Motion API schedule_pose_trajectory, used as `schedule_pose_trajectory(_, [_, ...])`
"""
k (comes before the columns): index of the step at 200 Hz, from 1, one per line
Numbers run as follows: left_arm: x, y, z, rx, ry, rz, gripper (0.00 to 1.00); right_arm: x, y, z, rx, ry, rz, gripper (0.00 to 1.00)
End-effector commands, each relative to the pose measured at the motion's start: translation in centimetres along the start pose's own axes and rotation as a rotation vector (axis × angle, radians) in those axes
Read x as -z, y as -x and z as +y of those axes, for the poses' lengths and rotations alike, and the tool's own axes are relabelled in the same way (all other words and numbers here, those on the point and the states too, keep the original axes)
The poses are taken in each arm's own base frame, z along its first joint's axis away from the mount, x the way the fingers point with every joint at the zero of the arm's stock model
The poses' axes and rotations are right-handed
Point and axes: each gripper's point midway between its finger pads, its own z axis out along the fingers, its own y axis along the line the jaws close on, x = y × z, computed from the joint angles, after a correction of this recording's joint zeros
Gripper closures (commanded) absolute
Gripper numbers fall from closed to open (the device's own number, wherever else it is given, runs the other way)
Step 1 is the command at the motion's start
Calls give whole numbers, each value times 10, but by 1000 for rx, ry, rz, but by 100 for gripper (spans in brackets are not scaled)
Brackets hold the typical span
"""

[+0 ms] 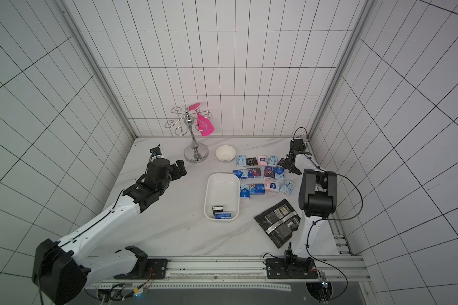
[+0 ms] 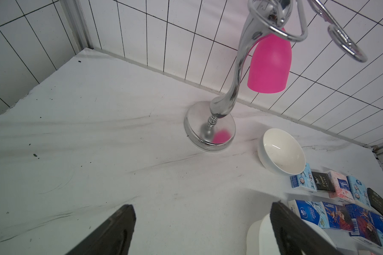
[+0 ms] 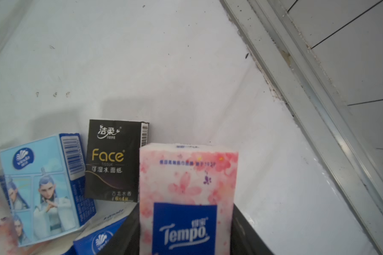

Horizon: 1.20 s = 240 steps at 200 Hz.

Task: Take the pocket tissues out of the storage box
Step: Place the pocket tissues at the center of the board.

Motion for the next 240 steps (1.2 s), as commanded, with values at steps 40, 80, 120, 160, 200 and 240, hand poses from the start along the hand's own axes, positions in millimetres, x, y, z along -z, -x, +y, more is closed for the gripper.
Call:
schedule_pose_trajectory(40, [5,8,-3,-3,-7,-22,1,-8,5,-7,-19,-19,34,44])
schedule_pose_trajectory(80, [6,8,-2,-1,-6,-24,1,-15,-5,-3,-3,4,101,42])
schedule_pose_trajectory(120, [7,9,-1,1,-4,-27,1,-17,-8,-2,2,9,122,39])
schedule_pose_trajectory(160, [8,9,0,1,-3,-30,2,-14,-6,-3,2,8,123,37])
schedule_pose_trajectory(200, [8,9,-1,2,-5,-29,1,16,10,-1,1,27,60,37])
schedule_pose_trajectory(240, [5,7,-2,5,-10,-21,1,63,22,15,56,40,-16,36])
